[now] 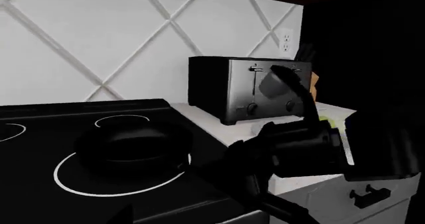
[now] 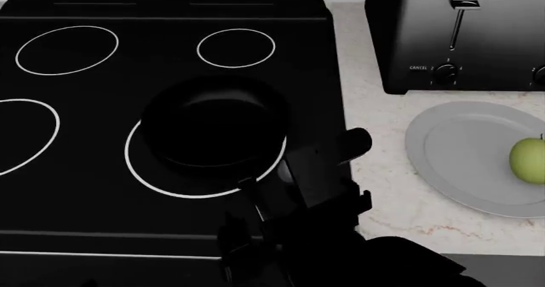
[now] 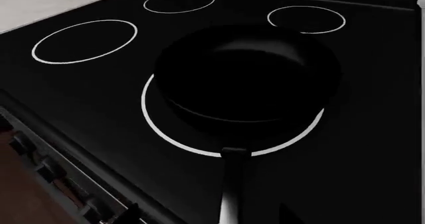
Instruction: Pick up the pan and dump the vegetables in it onto the plate. Then return the pan to the stove.
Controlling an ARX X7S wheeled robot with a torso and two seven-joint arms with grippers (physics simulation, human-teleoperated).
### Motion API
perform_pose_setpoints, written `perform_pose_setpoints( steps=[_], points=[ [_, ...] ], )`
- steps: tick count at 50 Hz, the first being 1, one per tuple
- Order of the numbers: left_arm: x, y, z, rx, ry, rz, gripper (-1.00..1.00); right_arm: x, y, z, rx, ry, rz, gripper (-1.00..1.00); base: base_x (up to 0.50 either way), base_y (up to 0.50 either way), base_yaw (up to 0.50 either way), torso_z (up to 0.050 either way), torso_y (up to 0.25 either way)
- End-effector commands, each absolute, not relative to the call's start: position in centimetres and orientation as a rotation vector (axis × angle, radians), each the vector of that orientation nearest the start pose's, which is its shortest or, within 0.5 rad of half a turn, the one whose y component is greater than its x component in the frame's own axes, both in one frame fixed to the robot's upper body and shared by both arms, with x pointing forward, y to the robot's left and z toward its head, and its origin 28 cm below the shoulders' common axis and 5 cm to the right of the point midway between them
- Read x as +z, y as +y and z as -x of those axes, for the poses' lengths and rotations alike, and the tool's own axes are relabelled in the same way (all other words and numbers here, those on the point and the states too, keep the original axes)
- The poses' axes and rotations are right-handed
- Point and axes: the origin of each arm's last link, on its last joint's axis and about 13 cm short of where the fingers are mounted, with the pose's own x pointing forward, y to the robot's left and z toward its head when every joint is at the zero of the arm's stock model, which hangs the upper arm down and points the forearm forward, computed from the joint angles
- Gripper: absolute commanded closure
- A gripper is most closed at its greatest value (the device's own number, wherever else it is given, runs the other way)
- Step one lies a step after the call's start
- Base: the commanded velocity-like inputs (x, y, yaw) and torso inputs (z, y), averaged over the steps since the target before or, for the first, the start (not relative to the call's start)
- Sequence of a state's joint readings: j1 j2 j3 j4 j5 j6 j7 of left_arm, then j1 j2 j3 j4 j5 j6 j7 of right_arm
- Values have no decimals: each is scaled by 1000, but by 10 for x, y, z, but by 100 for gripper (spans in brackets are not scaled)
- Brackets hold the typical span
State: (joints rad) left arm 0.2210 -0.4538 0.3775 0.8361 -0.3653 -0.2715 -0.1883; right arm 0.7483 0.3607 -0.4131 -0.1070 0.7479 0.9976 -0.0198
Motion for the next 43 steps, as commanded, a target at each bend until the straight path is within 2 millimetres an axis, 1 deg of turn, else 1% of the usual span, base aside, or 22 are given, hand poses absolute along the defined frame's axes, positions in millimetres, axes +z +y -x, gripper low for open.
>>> perform_pose_setpoints(
  steps=[1, 4, 8, 12, 15, 21, 29, 40, 43],
  points=[
    [117, 198, -138, -380, -129, 105, -100, 185, -91, -266, 576, 243, 72, -100, 0, 0, 0, 0, 0],
    [114, 199, -144, -367, -117, 107, -100, 192, -91, -257, 555, 210, 94, -100, 0, 0, 0, 0, 0],
    [112, 201, -147, -362, -106, 115, -100, 196, -91, -250, 555, 198, 98, -100, 0, 0, 0, 0, 0],
    [111, 203, -151, -351, -102, 113, -100, 200, -90, -239, 555, 178, 110, -100, 0, 0, 0, 0, 0],
    [112, 205, -152, -343, -105, 97, -100, 202, -91, -223, 527, 155, 132, -100, 0, 0, 0, 0, 0],
    [117, 209, -153, -319, -119, 39, -100, 207, -97, -202, 465, 132, 150, -100, 0, 0, 0, 0, 0],
    [122, 211, -152, -319, -128, 3, -100, 213, -111, -172, 346, 116, 169, -100, 0, 0, 0, 0, 0],
    [128, 208, -151, -330, -130, -5, -100, 223, -132, -145, 240, 111, 175, -100, 0, 0, 0, 0, 0],
    [129, 208, -151, -334, -136, -9, -100, 226, -136, -134, 210, 115, 170, -100, 0, 0, 0, 0, 0]
  ],
)
